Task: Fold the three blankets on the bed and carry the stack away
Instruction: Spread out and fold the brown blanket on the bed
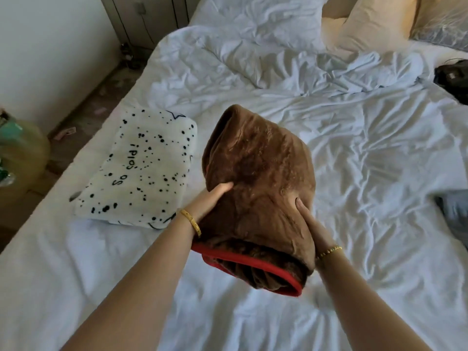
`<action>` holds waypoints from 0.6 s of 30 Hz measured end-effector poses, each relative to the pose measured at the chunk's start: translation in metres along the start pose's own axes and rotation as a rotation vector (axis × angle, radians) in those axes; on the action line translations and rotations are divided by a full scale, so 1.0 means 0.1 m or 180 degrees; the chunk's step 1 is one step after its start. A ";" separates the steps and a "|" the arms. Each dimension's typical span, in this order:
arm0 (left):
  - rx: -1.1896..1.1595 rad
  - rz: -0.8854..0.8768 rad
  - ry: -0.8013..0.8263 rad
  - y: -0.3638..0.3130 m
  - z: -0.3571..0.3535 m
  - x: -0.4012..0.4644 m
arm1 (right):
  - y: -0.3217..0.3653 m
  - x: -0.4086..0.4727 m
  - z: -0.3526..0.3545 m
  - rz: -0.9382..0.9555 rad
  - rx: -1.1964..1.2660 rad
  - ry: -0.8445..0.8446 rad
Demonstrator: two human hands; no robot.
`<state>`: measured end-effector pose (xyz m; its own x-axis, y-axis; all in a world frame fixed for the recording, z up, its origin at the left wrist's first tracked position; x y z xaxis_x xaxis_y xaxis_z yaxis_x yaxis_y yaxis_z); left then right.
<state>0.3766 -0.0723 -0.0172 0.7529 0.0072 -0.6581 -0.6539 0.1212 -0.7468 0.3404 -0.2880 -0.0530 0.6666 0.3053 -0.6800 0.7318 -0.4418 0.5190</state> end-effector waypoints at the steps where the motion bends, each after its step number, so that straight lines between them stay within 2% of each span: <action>1: 0.0108 -0.0087 -0.0145 -0.09 0.32 -0.02 | -0.06 0.08 -0.30 0.0026 0.0016 0.0060; 5: 0.0022 -0.0507 -0.0579 -0.49 1.68 -0.06 | -0.16 0.54 -1.60 0.0219 0.0010 0.0387; 8: 0.0076 -0.0547 -0.0857 -0.75 2.59 0.05 | -0.07 0.92 -2.43 0.0521 -0.0032 0.0459; 10: 0.0527 -0.0418 -0.1185 -0.74 3.08 0.20 | -0.07 1.16 -2.66 0.0719 -0.0682 -0.0116; 13: 0.2270 0.0136 -0.1628 -0.44 3.37 0.28 | -0.23 1.38 -2.69 0.0628 -0.2214 -0.1218; 14: 0.2885 -0.0030 -0.1893 -0.42 3.36 0.27 | -0.28 1.41 -2.71 0.0615 -0.2617 -0.1454; 15: 0.3350 -0.0548 -0.2203 -0.52 3.27 0.23 | -0.27 1.40 -2.77 0.0832 -0.2959 -0.1675; 17: 0.3757 -0.2005 -0.2550 -0.82 2.95 0.15 | -0.11 1.33 -3.06 0.1859 -0.3557 -0.1989; 18: 0.3800 -0.2540 -0.2562 -0.94 2.81 0.15 | -0.07 1.31 -3.25 0.2329 -0.3831 -0.1996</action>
<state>0.4696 0.1951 0.0700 0.9427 0.0075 0.3337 0.0307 0.9935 -0.1092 0.4687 0.0290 0.0225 0.9798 -0.1959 -0.0402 0.1656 0.6818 0.7126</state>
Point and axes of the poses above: each hand's wrist, its own x-axis towards the middle knuckle, its own z-axis out of the back of the hand, y = z × x, the point moved 8 cm from there along x, towards the middle knuckle, and after that the axes turned 3 degrees about x, right-handed, at the moved point
